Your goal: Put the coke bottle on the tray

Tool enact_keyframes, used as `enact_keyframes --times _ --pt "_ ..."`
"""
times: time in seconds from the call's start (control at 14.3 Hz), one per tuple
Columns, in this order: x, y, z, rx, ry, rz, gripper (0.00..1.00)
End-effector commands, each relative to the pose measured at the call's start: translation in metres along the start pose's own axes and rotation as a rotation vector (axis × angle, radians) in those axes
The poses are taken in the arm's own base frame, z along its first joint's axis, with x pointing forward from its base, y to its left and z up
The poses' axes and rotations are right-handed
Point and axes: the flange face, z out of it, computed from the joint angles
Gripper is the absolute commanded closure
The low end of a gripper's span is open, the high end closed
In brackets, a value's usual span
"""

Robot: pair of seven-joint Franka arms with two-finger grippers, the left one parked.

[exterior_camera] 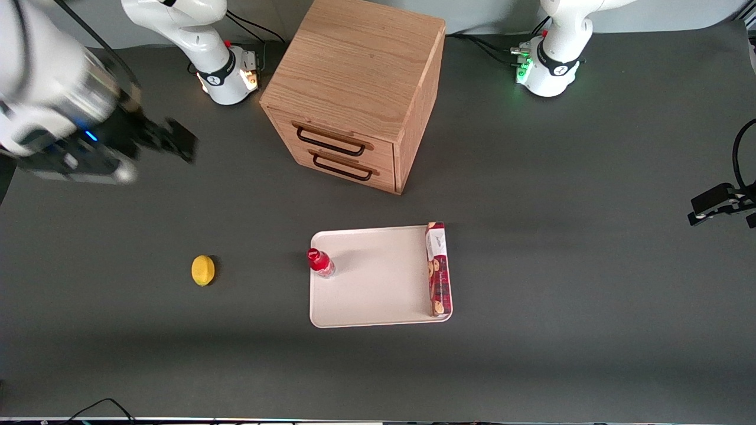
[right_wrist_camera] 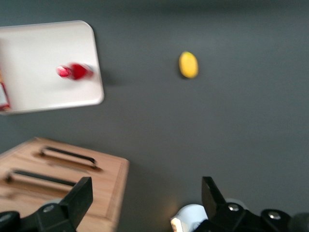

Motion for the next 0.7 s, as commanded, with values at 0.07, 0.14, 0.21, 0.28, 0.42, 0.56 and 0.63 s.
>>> enact_keyframes --times 0.07,0.14,0.21,0.28,0.42,0.56,0.63 --pt "-0.055 0.094 0.048 0.000 -0.041 -0.036 0.00" --pt "-0.060 0.106 0.071 0.004 -0.033 -0.028 0.00" --pt "-0.062 0.118 0.096 0.010 -0.020 -0.025 0.00" --pt "-0.064 0.122 0.115 0.014 0.004 -0.021 0.00" --pt "-0.060 0.123 0.126 0.026 -0.002 -0.017 0.00" --pt "-0.054 0.134 0.118 0.086 0.009 0.023 0.00" --pt "-0.048 0.134 0.116 0.091 0.007 0.026 0.00"
